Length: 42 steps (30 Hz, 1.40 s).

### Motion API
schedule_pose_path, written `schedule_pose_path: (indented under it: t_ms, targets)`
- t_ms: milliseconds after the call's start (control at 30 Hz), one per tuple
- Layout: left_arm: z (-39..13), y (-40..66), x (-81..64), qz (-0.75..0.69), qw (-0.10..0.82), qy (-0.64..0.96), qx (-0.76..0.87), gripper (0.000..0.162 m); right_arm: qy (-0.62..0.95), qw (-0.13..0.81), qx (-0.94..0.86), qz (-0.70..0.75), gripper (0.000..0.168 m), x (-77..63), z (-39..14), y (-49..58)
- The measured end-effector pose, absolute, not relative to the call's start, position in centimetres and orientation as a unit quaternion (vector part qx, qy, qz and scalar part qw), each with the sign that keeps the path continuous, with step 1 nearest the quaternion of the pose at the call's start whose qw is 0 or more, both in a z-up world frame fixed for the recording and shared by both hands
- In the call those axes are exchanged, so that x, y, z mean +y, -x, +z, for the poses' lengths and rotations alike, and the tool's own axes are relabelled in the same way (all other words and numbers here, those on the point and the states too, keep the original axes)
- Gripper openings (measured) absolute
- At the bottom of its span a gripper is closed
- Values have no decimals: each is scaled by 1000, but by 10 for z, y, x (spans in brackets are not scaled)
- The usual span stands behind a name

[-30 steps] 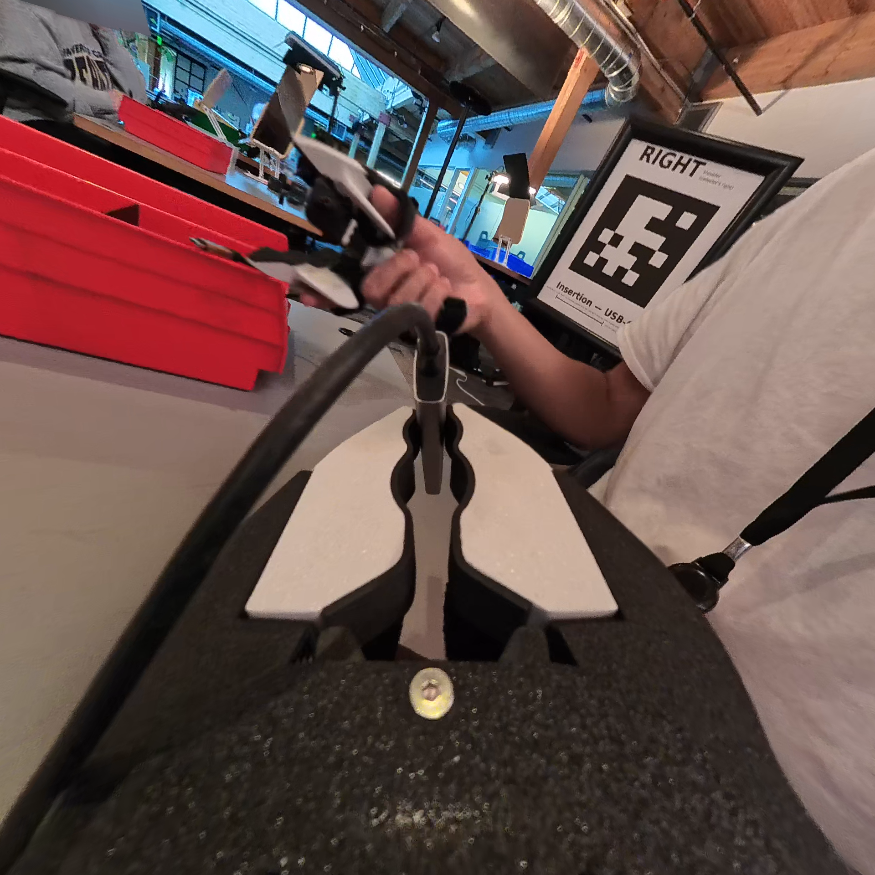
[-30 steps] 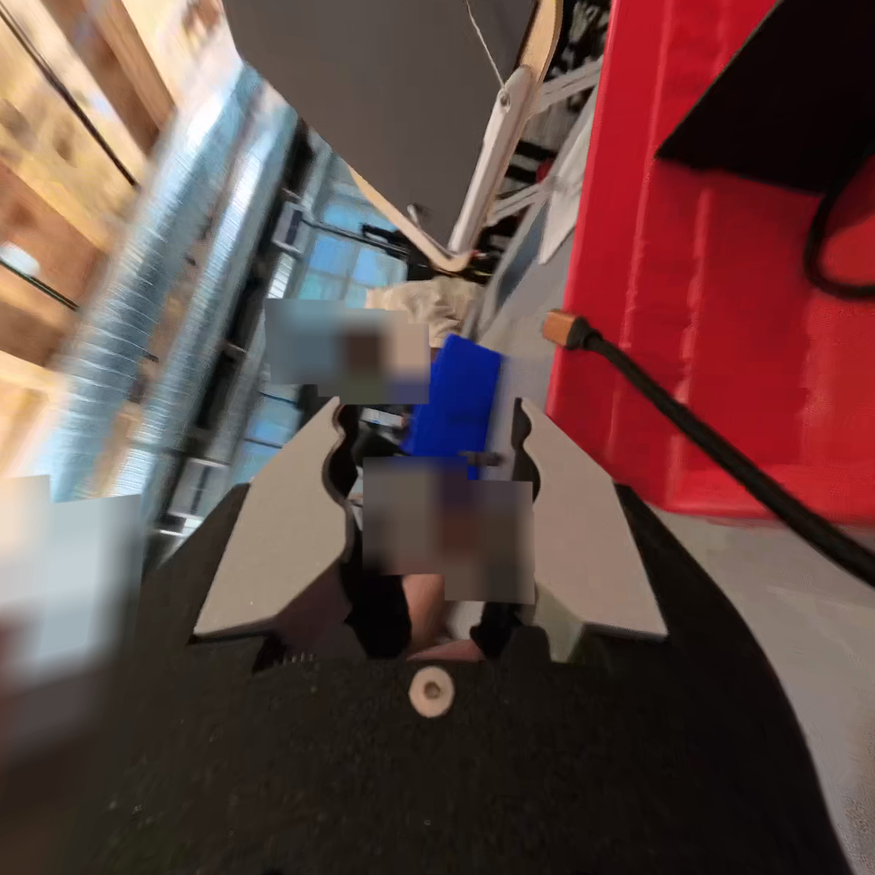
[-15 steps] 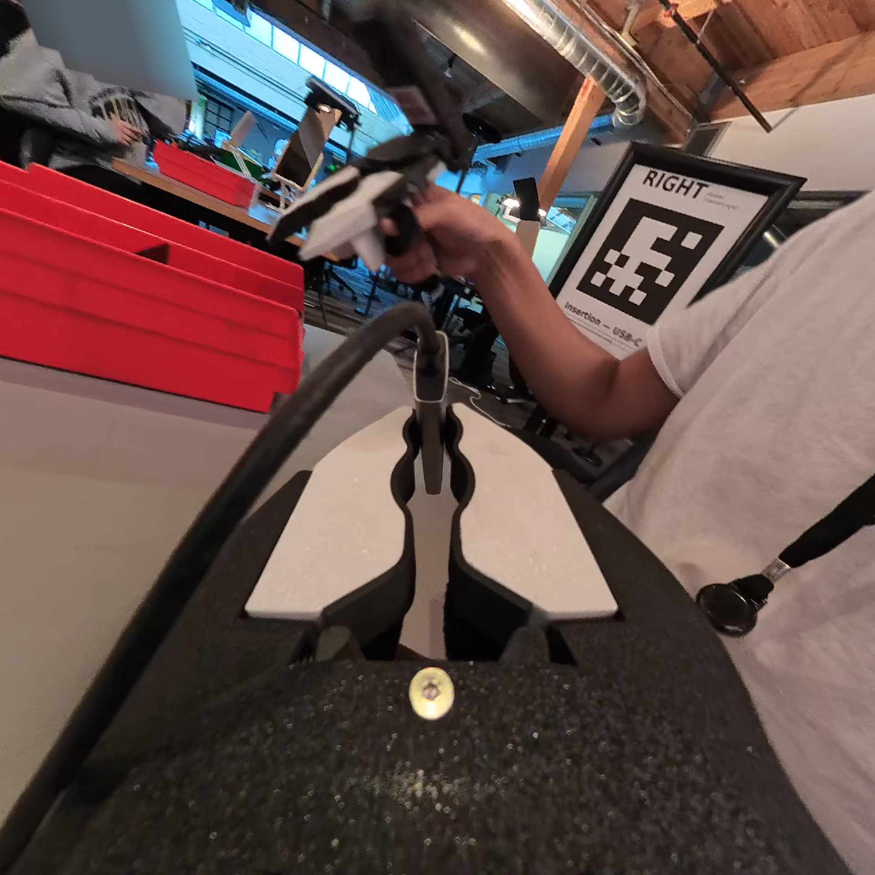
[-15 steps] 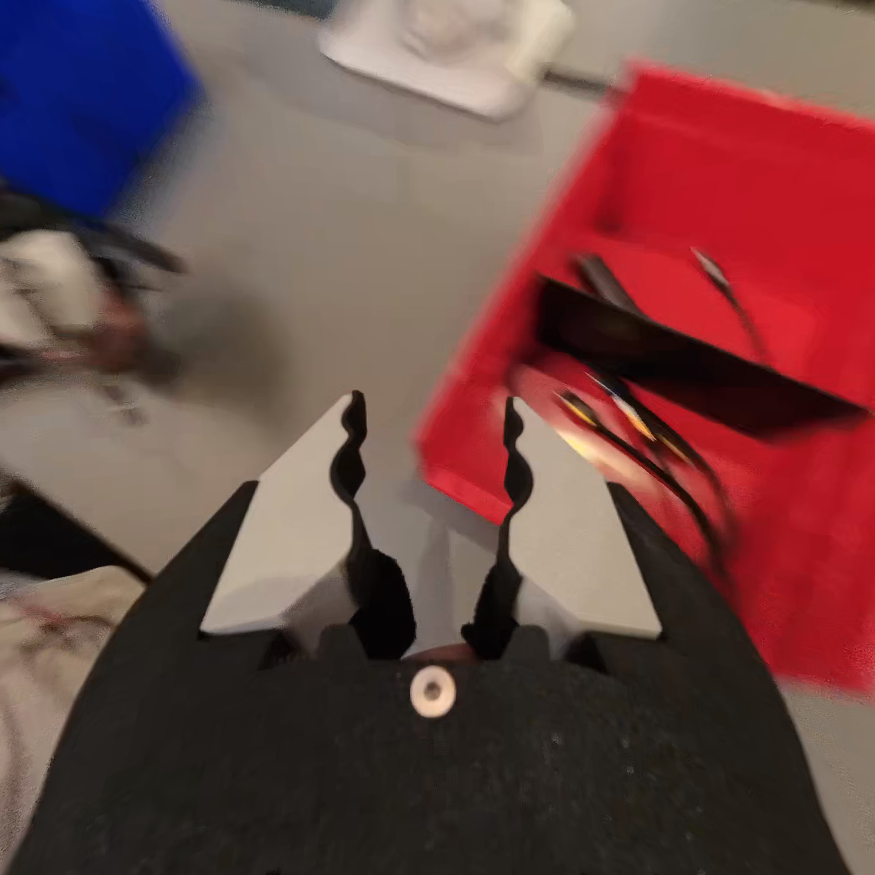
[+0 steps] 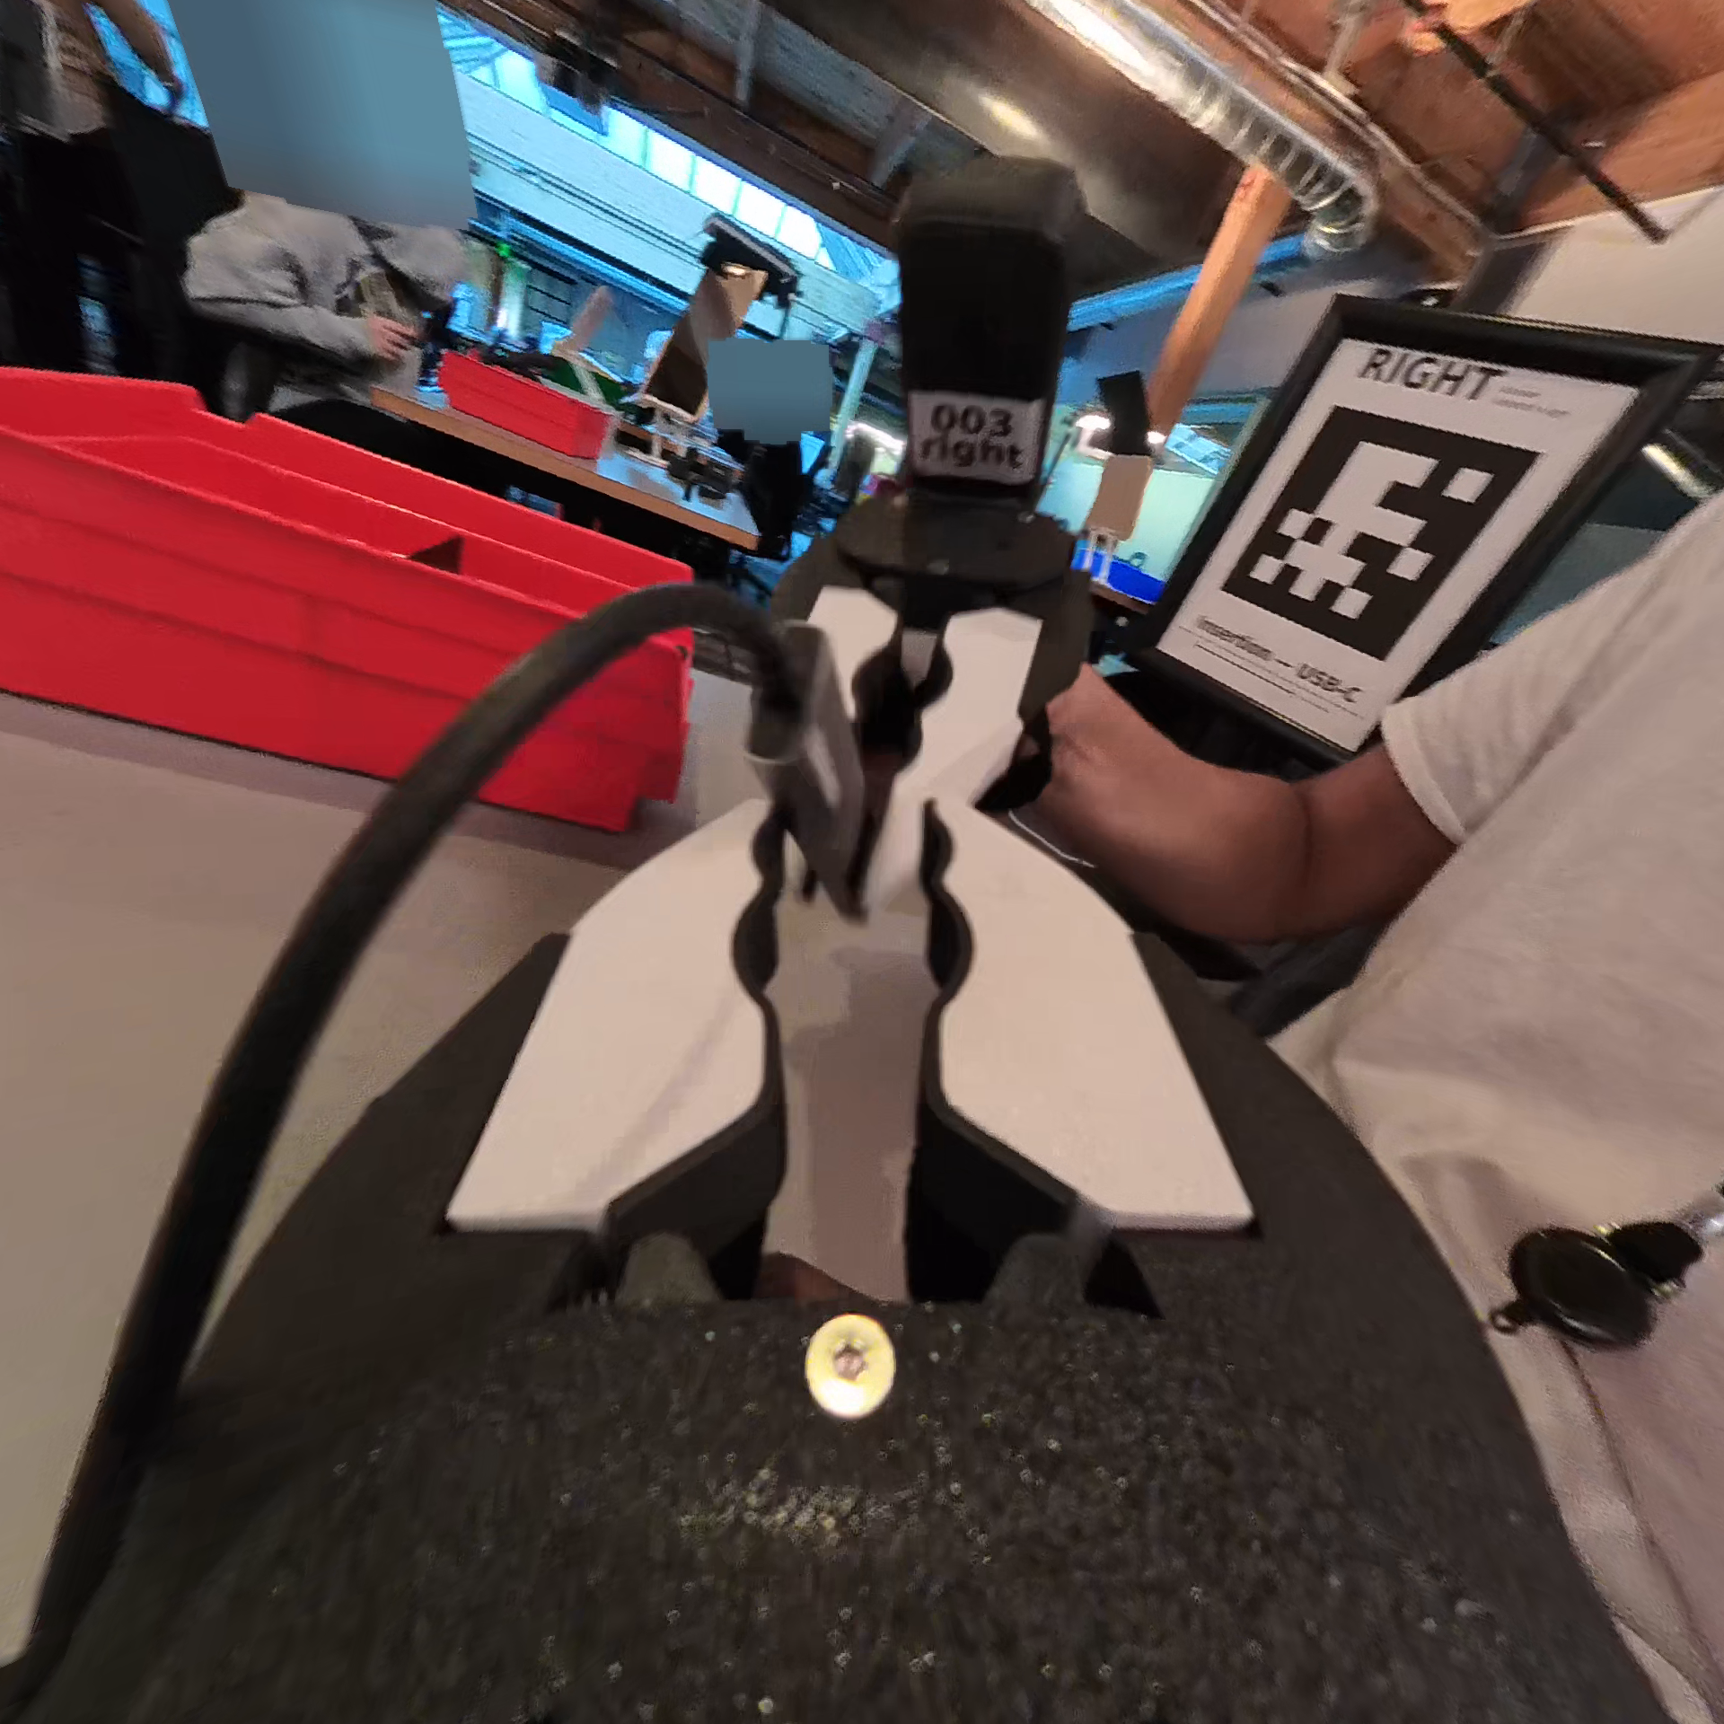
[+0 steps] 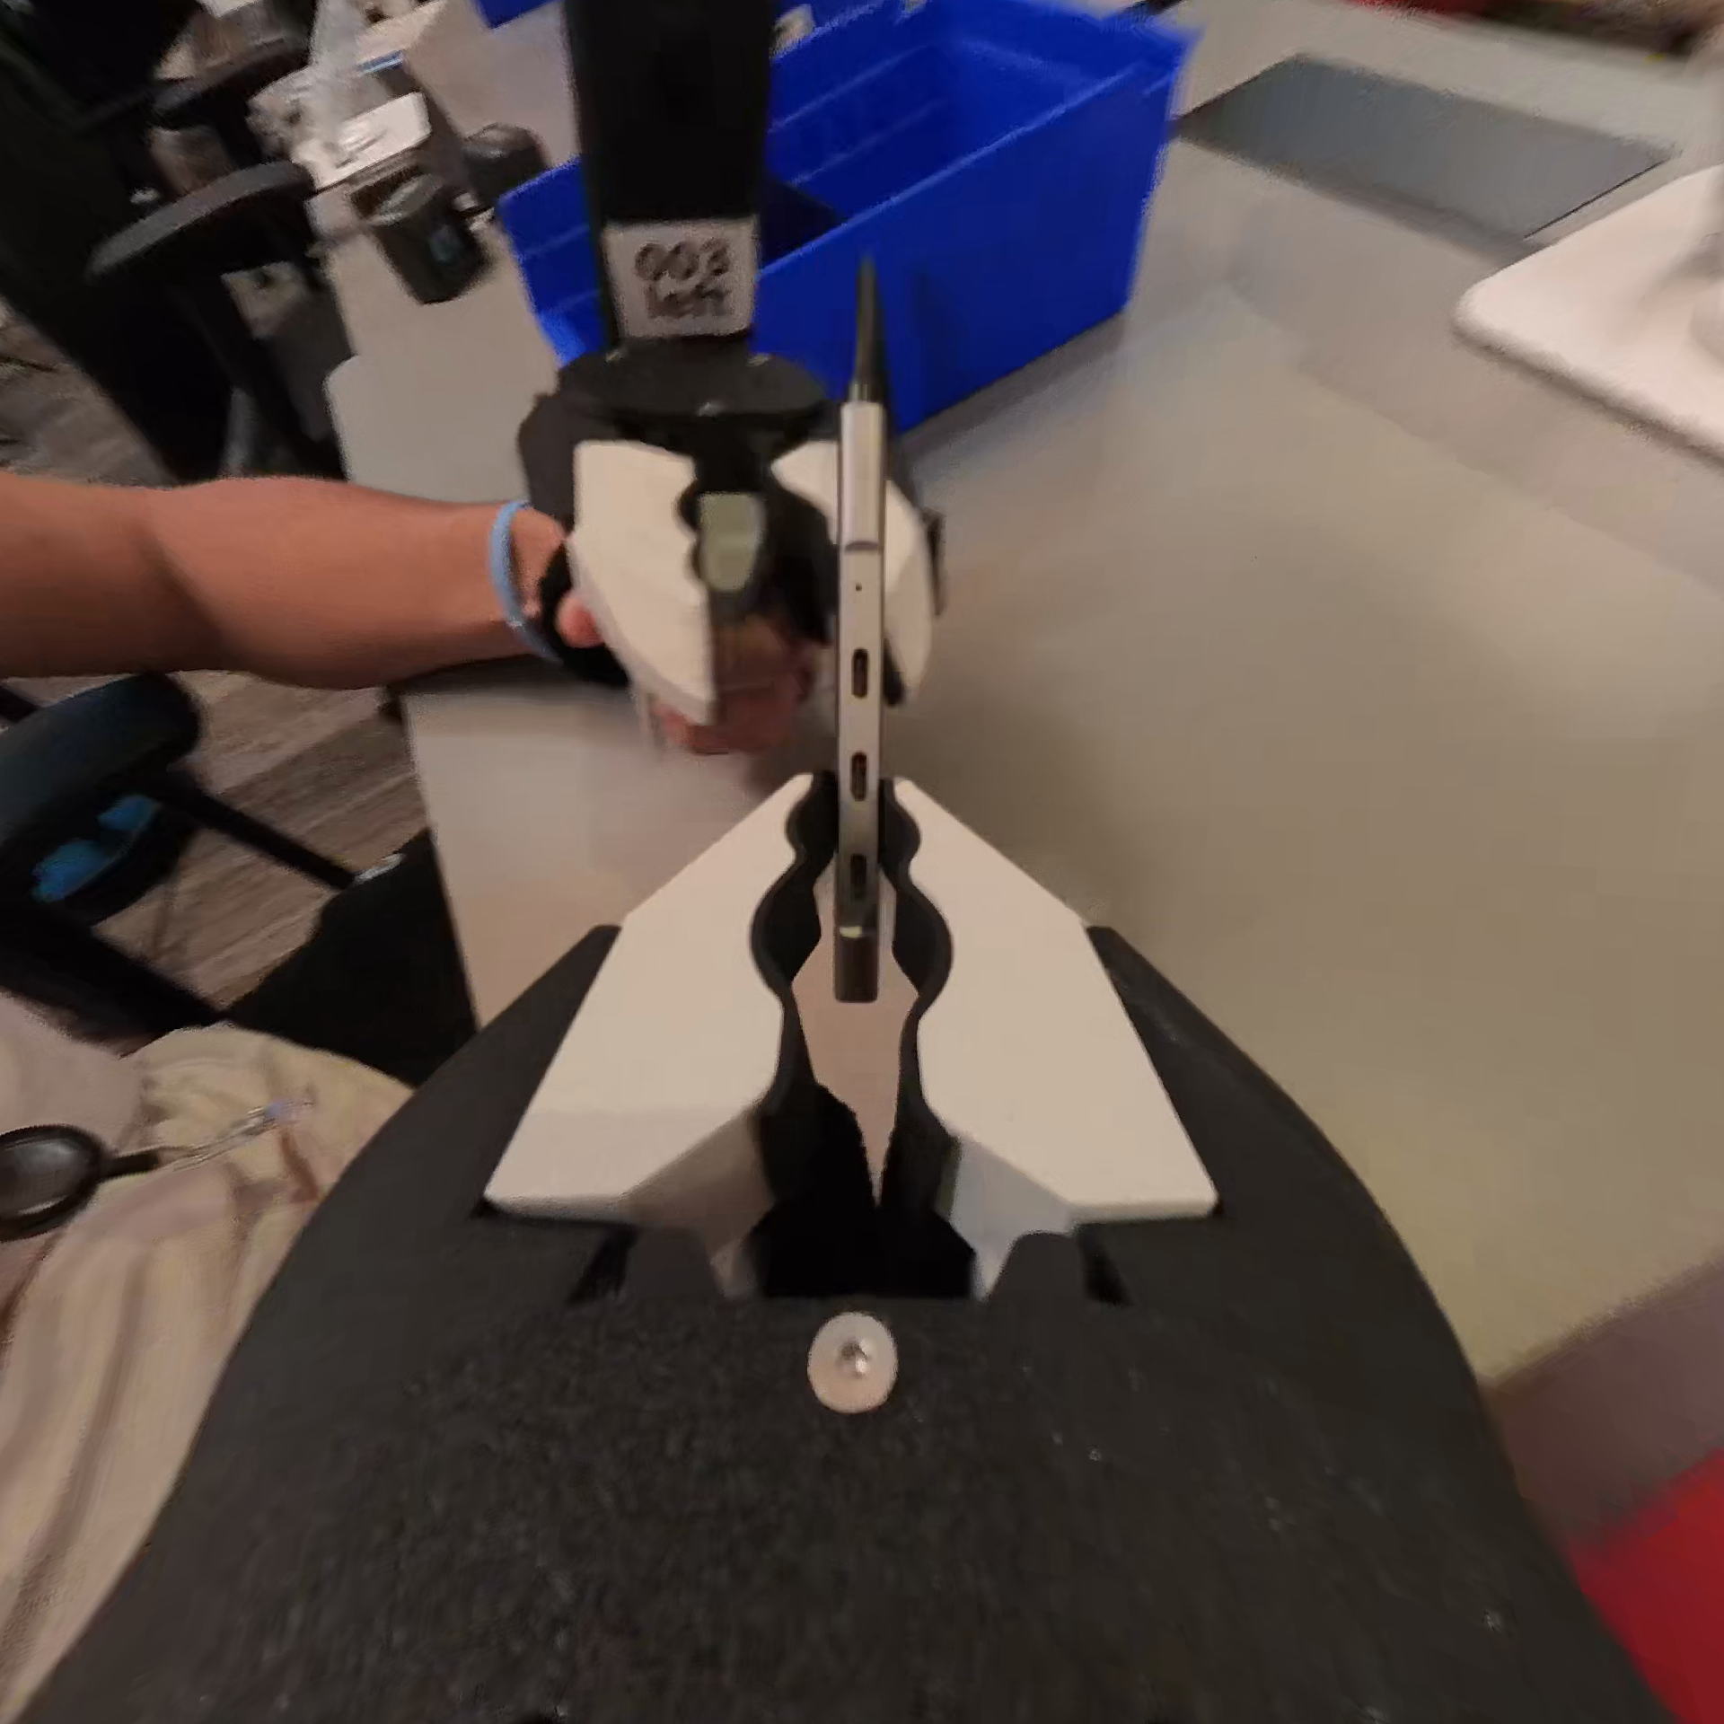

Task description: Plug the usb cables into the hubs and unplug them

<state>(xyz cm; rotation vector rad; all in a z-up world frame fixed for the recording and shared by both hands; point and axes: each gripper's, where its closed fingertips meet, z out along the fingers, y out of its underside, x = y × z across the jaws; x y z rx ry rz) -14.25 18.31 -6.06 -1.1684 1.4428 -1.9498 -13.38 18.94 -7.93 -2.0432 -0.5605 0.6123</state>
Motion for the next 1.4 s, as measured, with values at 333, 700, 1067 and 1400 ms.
schedule_pose_path:
  t_ms: [333,700,1067,1400]
  targets:
    - [-63,138,198,-709,222,451,495,32,877,409,-193,-163,7,199,29,-151]
    - [-65,138,204,-707,224,457,491,28,942,124,-231,-209,8,252,-116,-261]
    - [-67,136,210,-678,257,469,505,28,932,181,-179,-258,8,283,-74,-272]
    - [-75,132,205,-672,249,472,514,28,886,329,-217,-243,8,228,68,-254]
